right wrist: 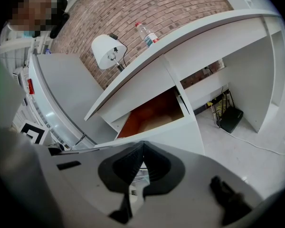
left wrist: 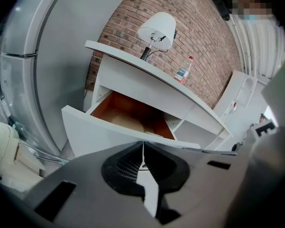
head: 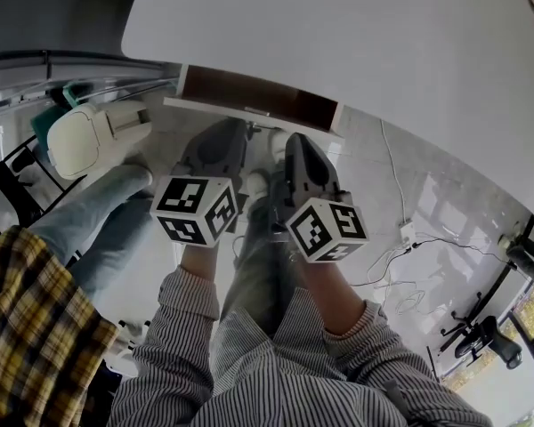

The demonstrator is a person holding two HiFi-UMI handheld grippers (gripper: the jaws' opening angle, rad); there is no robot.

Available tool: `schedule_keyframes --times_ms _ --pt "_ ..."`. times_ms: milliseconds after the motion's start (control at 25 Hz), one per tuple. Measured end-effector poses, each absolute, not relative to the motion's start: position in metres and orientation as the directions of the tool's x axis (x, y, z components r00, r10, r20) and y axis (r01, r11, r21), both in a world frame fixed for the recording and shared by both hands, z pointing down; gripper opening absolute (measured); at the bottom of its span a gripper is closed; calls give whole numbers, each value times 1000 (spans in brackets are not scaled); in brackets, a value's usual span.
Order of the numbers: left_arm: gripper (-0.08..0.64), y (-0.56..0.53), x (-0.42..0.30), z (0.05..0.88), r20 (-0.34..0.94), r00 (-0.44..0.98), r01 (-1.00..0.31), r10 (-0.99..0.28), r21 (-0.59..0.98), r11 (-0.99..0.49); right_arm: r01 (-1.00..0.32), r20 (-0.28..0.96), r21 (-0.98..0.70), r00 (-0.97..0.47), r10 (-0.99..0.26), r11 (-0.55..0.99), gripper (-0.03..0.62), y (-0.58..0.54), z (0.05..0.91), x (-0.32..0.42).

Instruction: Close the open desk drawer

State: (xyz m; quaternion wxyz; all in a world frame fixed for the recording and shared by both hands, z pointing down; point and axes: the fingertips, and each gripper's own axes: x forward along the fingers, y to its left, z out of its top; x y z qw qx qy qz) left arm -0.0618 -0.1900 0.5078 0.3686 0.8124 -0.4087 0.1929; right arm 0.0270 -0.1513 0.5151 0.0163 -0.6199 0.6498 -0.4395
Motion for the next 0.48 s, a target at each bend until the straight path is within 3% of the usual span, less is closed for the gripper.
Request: schedule_keyframes --times_ms 480 --pt "20 -211 -51 508 611 589 -808 -529 443 -388 -792 524 -588 -219 -823 -164 15 -173 515 38"
